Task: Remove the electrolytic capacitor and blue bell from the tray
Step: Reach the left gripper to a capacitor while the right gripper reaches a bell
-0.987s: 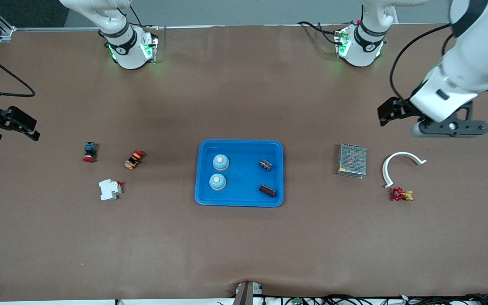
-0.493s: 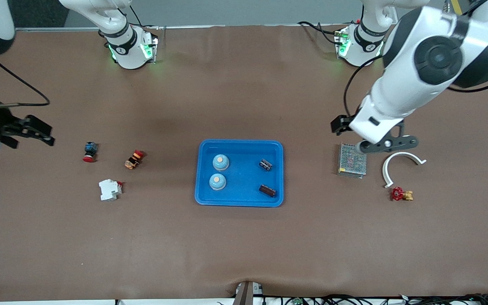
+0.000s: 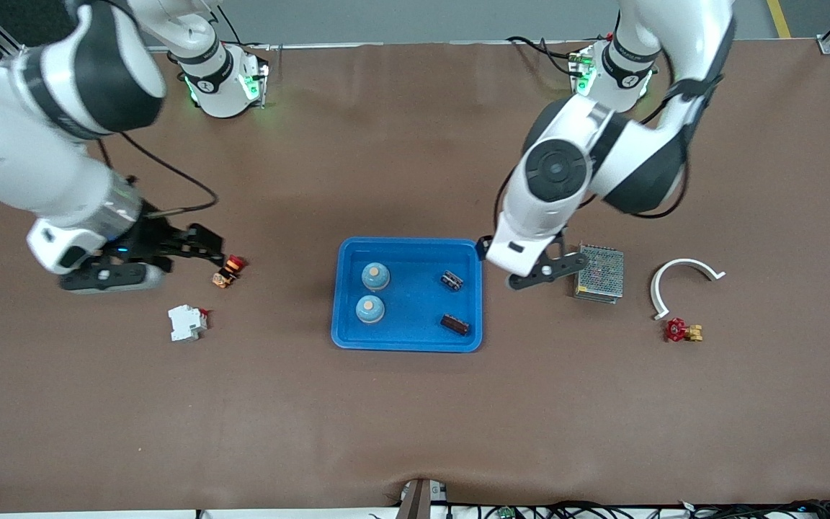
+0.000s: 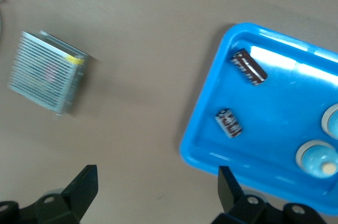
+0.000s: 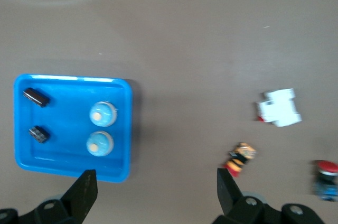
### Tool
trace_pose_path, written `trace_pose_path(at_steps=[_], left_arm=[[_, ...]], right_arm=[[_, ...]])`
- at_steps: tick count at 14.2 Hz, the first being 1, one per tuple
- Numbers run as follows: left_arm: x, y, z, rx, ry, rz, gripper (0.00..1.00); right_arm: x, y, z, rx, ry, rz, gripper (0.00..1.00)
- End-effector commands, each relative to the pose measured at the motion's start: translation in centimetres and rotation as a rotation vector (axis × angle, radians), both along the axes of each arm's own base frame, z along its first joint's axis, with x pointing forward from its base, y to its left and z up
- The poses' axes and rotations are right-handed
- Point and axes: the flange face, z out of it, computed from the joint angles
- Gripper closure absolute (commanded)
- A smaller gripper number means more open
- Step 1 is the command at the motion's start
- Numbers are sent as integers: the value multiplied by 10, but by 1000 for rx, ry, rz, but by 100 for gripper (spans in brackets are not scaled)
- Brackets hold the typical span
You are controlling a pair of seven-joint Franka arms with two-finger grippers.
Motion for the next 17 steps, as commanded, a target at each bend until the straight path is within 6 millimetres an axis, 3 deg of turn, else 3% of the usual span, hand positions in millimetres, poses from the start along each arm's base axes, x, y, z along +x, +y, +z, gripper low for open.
trace_pose_path(at_steps=[1,4,6,8,9,11,13,17], left_arm=[[11,-9,-22,-13,-42,106,0],[5,-41,-69,-32,-49,241,1],[5,-53,-99,-44,-61,383,2],[-8,-73,-120,-47,-55,420,4],[-10,-77,-133,-44,-50,436,6],[-12,-79,-155,-39,-43,485,14],[-18,-83,-173,-22,-27,521,21],[-18,-79,-185,-2,-17,562,33]], right_arm=[[2,49,-27,19,2,-58,0],[1,99,-65,24,-2,-100,0],[3,114,-93,8,17,-90,0],[2,132,-120,5,14,-71,0],[2,137,-138,1,28,-71,0],[-9,171,-166,-2,29,-58,0],[-19,190,-190,-28,50,-111,0],[-22,193,-231,-118,50,-61,0]])
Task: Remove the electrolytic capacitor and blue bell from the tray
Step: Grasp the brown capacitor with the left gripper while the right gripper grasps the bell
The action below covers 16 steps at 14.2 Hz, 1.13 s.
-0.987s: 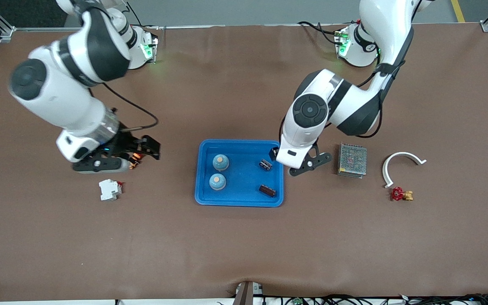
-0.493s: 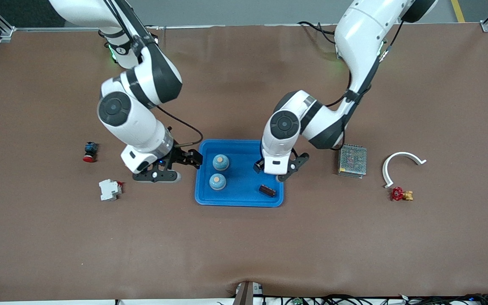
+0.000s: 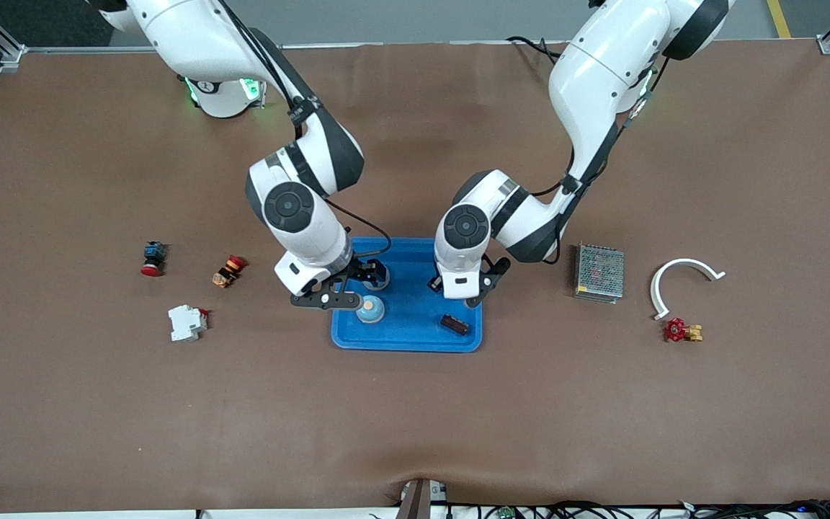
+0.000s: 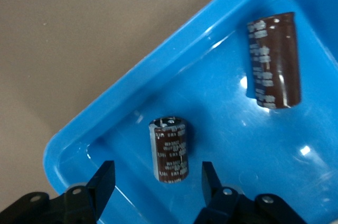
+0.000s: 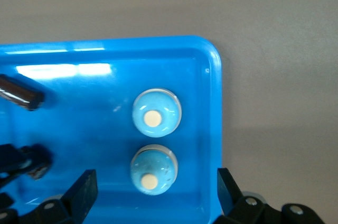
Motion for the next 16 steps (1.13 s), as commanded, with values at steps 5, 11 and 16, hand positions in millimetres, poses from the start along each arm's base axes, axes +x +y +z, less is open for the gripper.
trace_pose_path(at_steps=[5,11,16], left_arm=[[-1,-3,-14,24,-4,13,45],[6,1,-9,18,-12,3,100],[31,23,65,20,-99,-61,100]], right_arm=[[-5,11,-42,-44,14,22,0],[-11,17,-66,-56,40,41,0],[-22,36,-79,-47,32,64,0]])
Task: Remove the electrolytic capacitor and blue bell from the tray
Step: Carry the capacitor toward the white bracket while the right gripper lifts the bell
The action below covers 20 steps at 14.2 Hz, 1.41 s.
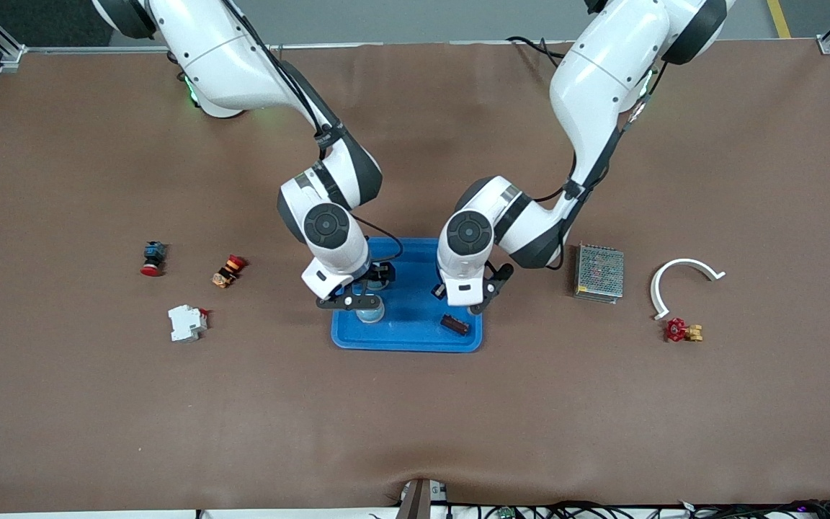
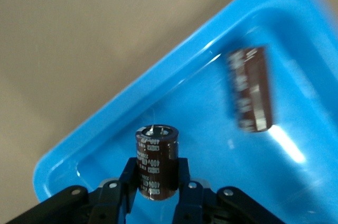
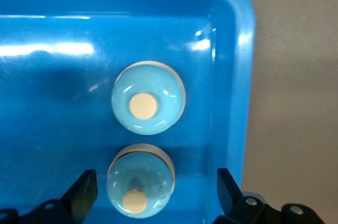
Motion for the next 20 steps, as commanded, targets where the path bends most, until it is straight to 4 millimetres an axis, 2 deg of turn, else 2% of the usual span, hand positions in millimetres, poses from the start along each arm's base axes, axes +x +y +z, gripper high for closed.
trace_pose_path(at_steps=[1,4,6,9,10,13,16,19,20], left_arm=[[13,23,64,25,-47,-61,100],[28,65,130,44,-51,-169,100],[32,92,163,60,-42,-222,100],[33,142,199,88,37,-275,100],[29,152,208,99,59,-292,100],[27,199,225,112,101,-324,100],[17,252,243,113,108,-389,100],[14,301,254,105,113,-440,100],[13,318,252,102,124,-453,100]], right_arm=[[-6,15,-6,-1,-7,12,0],[-6,14,-12,-5,-6,19,0],[-7,13,-18,-11,-1,21,0],[-15,19,-24,-20,14,32,0],[-16,20,-25,-20,14,34,0],[-19,20,-35,-28,23,39,0],[-21,24,-37,-25,19,44,0],[-22,25,-42,-25,19,47,0],[-23,26,-43,-24,16,48,0]])
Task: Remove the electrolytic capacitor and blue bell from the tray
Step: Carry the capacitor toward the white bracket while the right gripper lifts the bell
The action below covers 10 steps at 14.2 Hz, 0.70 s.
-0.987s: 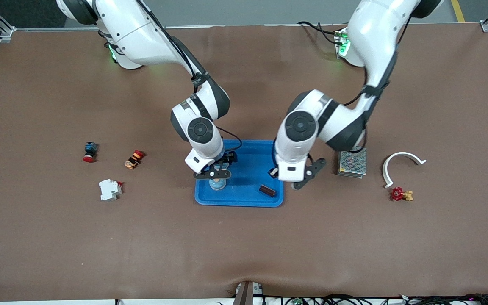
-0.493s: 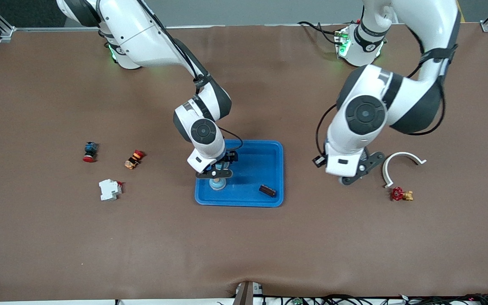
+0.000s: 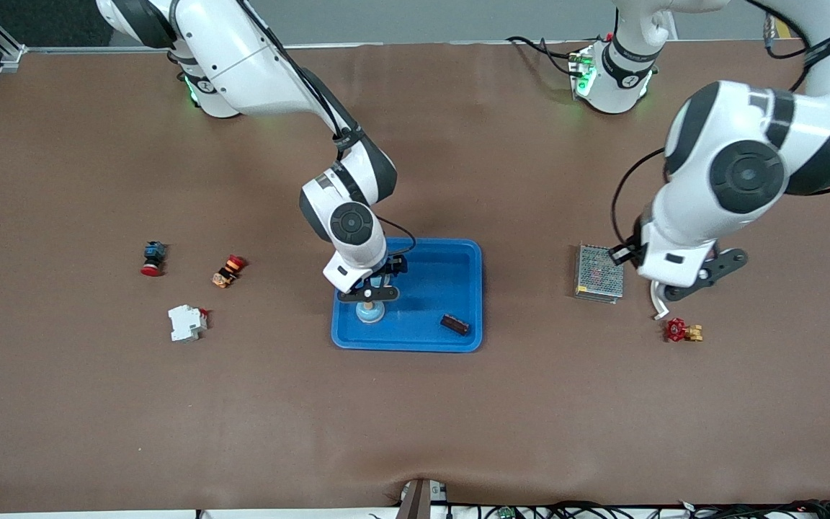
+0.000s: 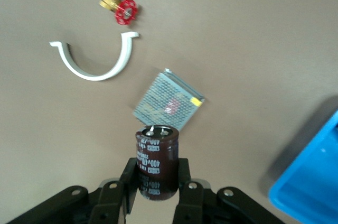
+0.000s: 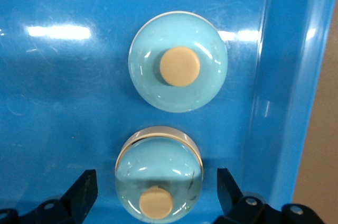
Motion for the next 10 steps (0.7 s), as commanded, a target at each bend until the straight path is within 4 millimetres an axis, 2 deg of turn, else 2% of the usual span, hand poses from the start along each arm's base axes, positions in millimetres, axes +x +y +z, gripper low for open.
trace_pose_path(at_steps=[1,3,5,8,9,10], left_arm=[[-17,43,2,2,26,-40,100],[-20,65,-2,5,42,-53,100],[-19,92,-8,3,61,-59,100],[-22,104,-21,2,88,-59,100],[-23,104,-25,3,96,-58,100],[-25,105,-33,5,106,-58,100]], right_arm=[[0,6,-5,4,-17,5,0],[-1,6,-5,4,-17,7,3],[0,6,-5,4,-17,5,27],[4,3,-2,6,-19,1,58],[4,4,-1,8,-21,1,64],[5,3,1,9,-22,-1,65]])
